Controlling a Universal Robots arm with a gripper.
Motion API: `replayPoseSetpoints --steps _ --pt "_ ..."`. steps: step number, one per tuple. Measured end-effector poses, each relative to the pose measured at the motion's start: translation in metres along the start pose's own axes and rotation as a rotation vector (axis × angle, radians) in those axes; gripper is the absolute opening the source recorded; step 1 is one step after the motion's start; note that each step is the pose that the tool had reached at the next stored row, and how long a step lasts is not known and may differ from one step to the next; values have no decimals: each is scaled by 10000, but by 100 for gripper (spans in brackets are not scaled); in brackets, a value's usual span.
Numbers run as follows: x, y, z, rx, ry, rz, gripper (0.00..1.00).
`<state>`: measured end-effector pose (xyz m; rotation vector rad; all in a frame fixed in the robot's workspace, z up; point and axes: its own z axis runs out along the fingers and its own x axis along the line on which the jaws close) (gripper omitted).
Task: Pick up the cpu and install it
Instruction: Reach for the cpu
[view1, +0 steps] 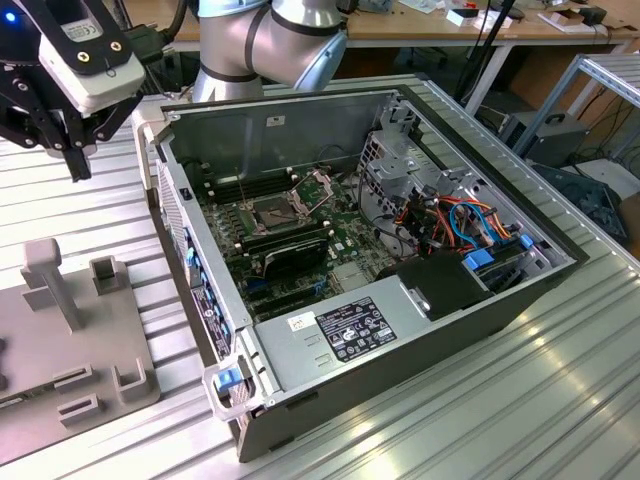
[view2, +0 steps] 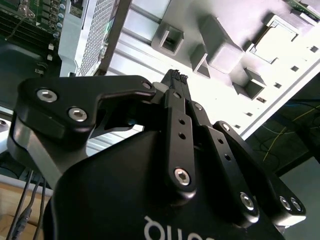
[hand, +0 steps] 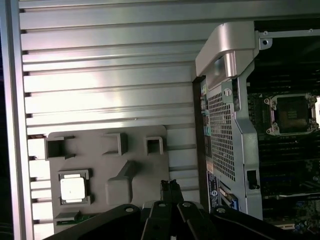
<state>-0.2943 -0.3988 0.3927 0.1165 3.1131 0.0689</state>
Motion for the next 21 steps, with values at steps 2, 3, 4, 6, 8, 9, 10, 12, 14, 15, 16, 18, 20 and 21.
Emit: replayPoseSetpoints --steps 2,3,4,6,8,9,10,12,14,15,16,18,20,21 --pt "27 -2 -1 1 0 0 11" --pt "37 -3 -1 0 0 1 11" --pt "48 -4 -1 1 0 1 11" --pt "86 -6 -1 0 -1 1 11" --pt "115 -8 -1 0 0 1 11" --pt "134 -10 -1 0 -1 1 11" --pt "148 -11 -2 0 0 0 11" --pt "183 -14 -2 0 0 0 11" --pt "221 -16 -3 1 0 0 11" --pt "236 -18 -3 1 0 0 11" --pt "251 -19 -4 0 0 0 11" --pt "266 -20 -4 0 0 0 11" --pt "281 -21 -4 0 0 1 11" --pt "288 -21 -5 0 0 1 11"
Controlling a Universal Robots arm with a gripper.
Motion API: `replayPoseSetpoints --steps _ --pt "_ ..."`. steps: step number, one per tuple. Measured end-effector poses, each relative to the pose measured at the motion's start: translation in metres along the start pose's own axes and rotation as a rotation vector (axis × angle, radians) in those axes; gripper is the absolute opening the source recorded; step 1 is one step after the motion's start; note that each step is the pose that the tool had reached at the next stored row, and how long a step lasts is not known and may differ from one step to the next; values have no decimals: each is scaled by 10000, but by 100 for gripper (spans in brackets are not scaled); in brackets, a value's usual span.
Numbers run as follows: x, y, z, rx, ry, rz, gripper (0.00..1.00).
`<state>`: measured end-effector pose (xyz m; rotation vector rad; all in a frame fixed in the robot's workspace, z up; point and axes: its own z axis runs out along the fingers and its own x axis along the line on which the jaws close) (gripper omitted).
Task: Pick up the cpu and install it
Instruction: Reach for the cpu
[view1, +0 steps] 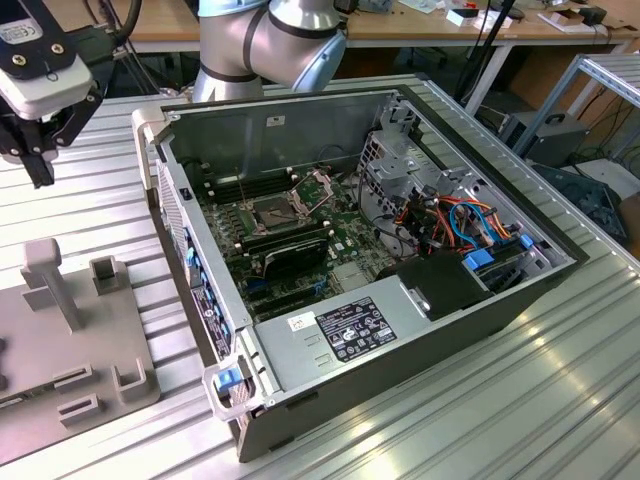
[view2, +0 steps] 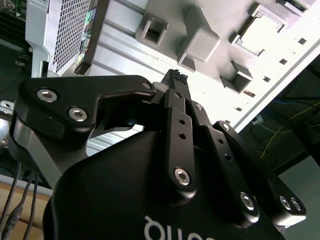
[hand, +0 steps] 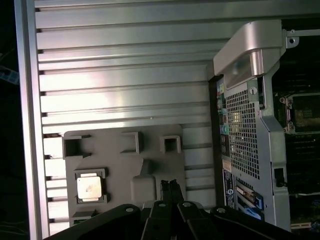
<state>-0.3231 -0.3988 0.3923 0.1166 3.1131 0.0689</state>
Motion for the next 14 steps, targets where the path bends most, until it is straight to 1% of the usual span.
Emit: replayPoseSetpoints --steps 4,14 --pt "33 -3 -1 0 0 -2 11" --pt "41 -3 -1 0 -1 -1 11"
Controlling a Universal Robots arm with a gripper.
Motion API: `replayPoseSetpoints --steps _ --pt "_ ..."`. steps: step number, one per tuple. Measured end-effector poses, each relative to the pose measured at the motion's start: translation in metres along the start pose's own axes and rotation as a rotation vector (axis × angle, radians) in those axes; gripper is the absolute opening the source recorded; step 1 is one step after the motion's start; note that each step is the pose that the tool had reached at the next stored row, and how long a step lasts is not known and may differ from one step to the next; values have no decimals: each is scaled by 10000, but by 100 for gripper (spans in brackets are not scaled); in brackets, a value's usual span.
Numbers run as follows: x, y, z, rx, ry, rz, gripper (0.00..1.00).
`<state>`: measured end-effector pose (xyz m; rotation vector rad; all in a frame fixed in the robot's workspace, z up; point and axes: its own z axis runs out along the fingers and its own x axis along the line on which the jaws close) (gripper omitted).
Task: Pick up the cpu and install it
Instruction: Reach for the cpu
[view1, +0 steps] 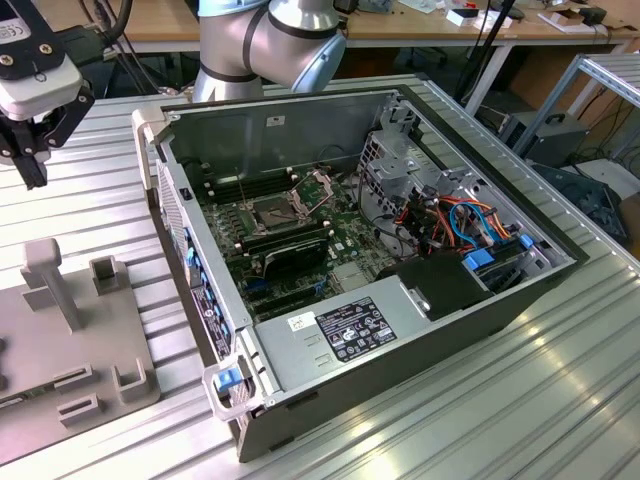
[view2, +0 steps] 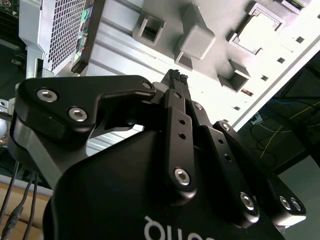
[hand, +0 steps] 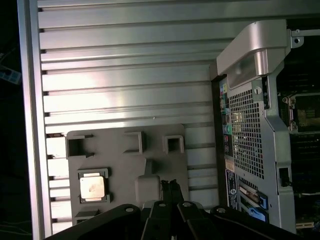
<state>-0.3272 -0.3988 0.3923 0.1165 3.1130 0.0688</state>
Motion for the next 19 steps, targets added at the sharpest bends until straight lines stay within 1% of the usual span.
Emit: replayPoseSetpoints --steps 5,15,19 --pt "15 0 -1 0 1 3 11" --pt "123 -9 -3 1 1 0 11" --pt "148 -11 -3 0 0 -2 11"
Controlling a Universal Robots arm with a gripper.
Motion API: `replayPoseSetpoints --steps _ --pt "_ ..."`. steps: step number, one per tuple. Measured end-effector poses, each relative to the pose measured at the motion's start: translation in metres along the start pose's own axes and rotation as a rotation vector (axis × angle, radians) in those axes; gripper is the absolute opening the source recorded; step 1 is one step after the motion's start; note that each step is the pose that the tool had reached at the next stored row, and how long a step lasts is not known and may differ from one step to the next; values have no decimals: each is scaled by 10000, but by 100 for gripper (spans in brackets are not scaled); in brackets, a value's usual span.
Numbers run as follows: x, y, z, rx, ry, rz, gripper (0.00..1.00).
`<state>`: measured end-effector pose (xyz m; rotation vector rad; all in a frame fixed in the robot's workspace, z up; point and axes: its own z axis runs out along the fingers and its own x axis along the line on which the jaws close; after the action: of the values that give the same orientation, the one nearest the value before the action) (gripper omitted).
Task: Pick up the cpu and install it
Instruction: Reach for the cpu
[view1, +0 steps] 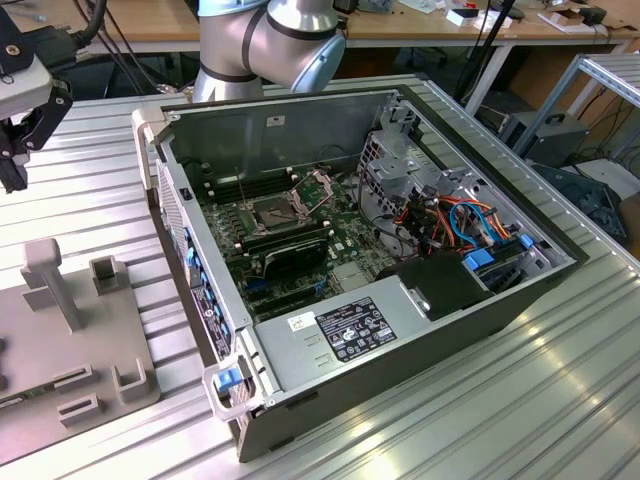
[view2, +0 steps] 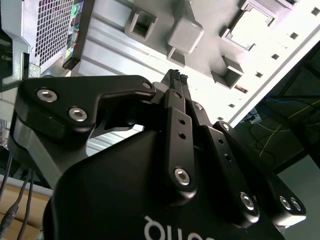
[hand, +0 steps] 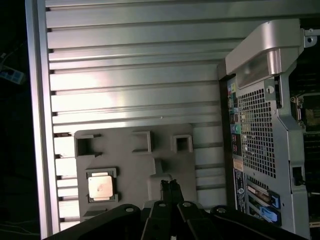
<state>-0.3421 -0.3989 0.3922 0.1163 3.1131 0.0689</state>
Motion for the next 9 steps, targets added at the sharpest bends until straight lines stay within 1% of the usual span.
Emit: replayPoseSetpoints --steps 5,8,9 --pt "9 0 0 0 0 2 11" --pt "23 -1 -1 0 0 1 11" --pt "42 -3 -1 0 1 1 11"
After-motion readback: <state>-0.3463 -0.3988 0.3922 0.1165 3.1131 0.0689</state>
